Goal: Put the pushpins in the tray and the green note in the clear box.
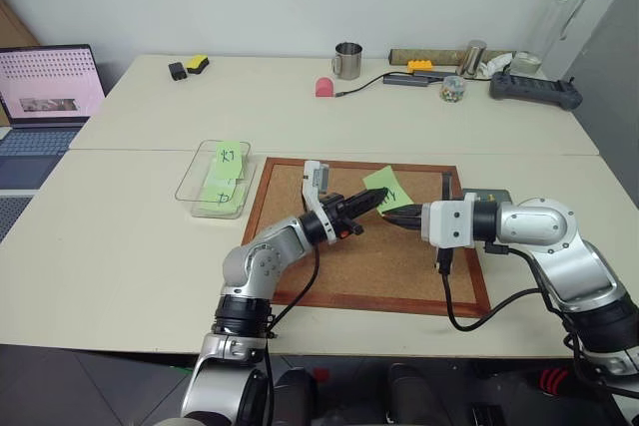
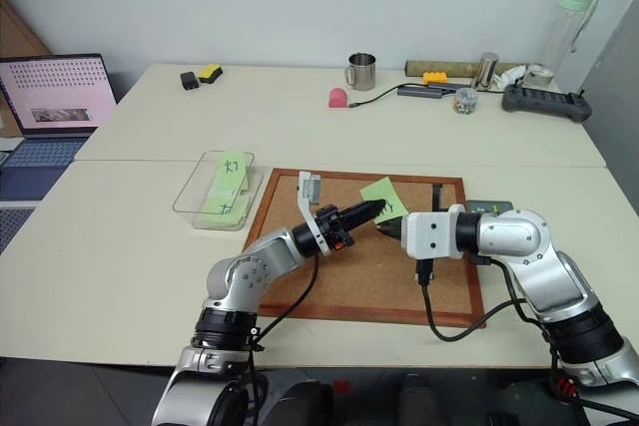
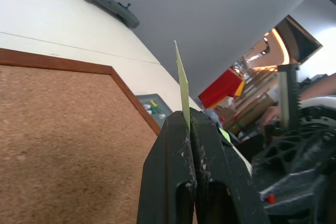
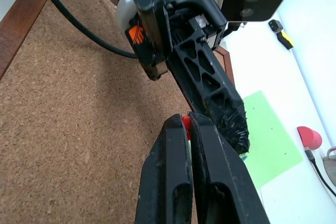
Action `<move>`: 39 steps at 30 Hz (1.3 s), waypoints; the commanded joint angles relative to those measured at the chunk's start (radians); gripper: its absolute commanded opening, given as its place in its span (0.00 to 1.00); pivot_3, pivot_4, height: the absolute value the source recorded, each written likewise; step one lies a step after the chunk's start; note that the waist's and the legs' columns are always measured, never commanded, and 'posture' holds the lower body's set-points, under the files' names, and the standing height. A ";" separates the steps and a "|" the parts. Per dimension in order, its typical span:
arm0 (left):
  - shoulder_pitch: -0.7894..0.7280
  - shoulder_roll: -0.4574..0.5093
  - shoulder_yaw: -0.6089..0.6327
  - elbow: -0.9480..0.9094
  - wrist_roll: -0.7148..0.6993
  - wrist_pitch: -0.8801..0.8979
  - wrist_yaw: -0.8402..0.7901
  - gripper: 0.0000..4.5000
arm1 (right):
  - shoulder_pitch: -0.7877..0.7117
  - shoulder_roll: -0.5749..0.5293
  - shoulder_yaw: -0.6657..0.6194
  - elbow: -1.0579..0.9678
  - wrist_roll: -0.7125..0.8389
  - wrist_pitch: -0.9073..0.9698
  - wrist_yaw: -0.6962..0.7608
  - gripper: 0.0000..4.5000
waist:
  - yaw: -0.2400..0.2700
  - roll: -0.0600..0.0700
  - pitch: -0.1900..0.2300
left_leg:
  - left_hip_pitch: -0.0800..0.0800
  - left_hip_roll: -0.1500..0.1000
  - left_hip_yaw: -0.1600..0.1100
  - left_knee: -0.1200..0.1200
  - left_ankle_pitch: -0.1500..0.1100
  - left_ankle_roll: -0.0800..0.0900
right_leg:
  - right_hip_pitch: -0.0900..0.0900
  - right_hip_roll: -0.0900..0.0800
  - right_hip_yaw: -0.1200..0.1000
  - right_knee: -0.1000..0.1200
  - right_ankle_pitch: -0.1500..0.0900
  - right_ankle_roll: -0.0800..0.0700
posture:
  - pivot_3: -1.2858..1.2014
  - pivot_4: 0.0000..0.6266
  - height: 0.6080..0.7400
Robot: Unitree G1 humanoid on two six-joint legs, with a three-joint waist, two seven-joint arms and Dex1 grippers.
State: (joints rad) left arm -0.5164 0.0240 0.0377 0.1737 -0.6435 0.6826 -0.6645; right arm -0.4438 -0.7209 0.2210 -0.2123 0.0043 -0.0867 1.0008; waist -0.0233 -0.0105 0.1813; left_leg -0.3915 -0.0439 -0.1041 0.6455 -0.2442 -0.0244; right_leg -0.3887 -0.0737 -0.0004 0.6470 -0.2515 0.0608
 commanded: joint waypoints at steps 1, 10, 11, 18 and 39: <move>-0.032 -0.011 0.009 0.030 0.045 -0.073 0.040 0.01 | -0.022 0.017 -0.048 -0.051 0.055 0.019 -0.016 0.00 | 0.000 0.000 0.000 | 0.000 0.000 0.000 0.000 0.000 0.000 | 0.000 0.000 0.000 0.000 0.000 0.000 | 0.52 0.24 1.00; -0.034 -0.016 0.011 0.033 0.068 -0.113 0.056 0.01 | 0.018 0.012 -0.226 -0.055 0.163 0.362 -0.146 0.00 | 0.011 -0.001 0.000 | 0.000 0.000 0.000 0.000 -0.001 0.001 | 0.000 0.000 0.000 0.000 0.000 0.000 | 0.52 0.24 1.00; -0.033 -0.015 0.009 0.026 0.068 -0.112 0.055 0.01 | 0.027 0.005 -0.247 -0.036 0.160 0.385 -0.163 0.00 | 0.016 -0.001 0.000 | 0.000 0.000 0.000 0.000 -0.001 0.002 | 0.000 0.000 0.000 0.000 0.000 0.000 | 0.52 0.24 1.00; -0.011 0.002 -0.016 -0.029 0.071 -0.109 0.038 0.01 | 0.128 -0.018 -0.358 0.149 0.139 0.497 -0.276 0.00 | 0.022 -0.001 0.000 | -0.001 0.000 0.002 0.000 -0.001 0.002 | 0.000 0.000 0.000 -0.001 0.000 0.000 | 0.52 0.24 1.00; -0.014 0.050 -0.033 -0.132 0.075 -0.111 0.034 0.00 | 0.132 -0.035 -0.384 0.205 0.205 0.632 -0.281 0.75 | 0.019 -0.001 0.000 | 0.001 0.000 0.009 0.000 -0.002 0.003 | -0.001 0.001 0.005 0.000 0.000 0.000 | 0.52 0.24 1.00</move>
State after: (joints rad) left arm -0.5246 0.0566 0.0048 0.1190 -0.5671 0.5819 -0.6245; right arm -0.2921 -0.7296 -0.1352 0.0557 0.1842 0.5561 0.6983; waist -0.0040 -0.0113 0.1817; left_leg -0.3908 -0.0438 -0.0948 0.6453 -0.2460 -0.0210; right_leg -0.3894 -0.0731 0.0050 0.6467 -0.2514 0.0608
